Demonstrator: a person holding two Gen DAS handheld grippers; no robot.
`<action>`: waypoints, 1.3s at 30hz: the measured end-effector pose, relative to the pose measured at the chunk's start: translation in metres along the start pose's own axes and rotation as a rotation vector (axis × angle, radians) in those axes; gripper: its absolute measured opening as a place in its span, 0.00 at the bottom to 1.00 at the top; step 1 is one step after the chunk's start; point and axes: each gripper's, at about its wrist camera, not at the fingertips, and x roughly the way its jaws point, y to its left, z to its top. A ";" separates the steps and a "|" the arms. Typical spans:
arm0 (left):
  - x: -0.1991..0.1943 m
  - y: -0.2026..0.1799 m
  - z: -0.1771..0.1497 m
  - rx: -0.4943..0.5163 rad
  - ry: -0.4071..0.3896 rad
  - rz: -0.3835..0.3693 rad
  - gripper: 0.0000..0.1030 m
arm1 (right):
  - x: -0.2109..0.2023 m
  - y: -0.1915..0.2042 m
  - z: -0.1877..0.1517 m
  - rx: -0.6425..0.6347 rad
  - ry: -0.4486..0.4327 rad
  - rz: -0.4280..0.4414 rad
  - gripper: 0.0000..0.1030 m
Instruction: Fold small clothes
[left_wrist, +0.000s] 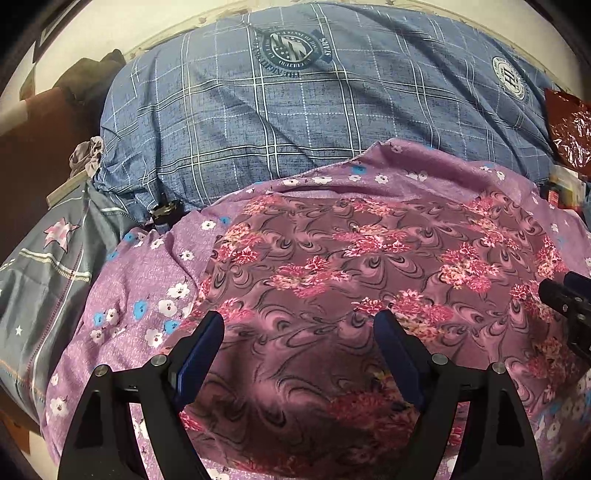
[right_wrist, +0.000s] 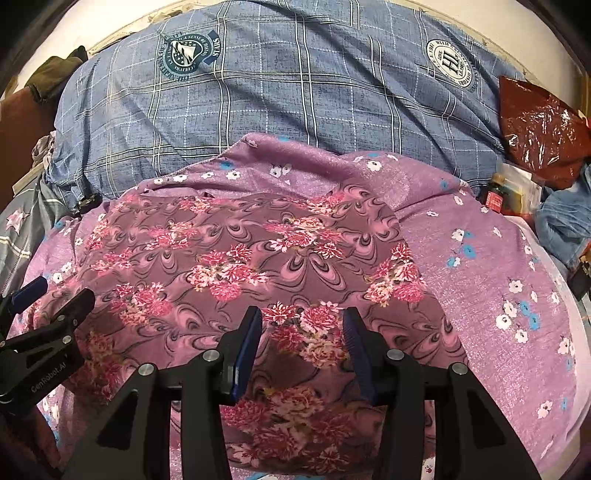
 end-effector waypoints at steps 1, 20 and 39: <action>0.000 0.001 0.000 -0.002 -0.001 0.001 0.81 | 0.000 0.000 0.000 -0.002 0.000 -0.002 0.46; 0.030 0.021 -0.006 -0.074 0.122 0.031 0.83 | 0.038 0.013 -0.012 -0.031 0.138 0.012 0.46; -0.041 0.095 -0.057 -0.463 0.195 -0.061 0.81 | -0.009 0.035 -0.012 -0.098 -0.036 0.388 0.40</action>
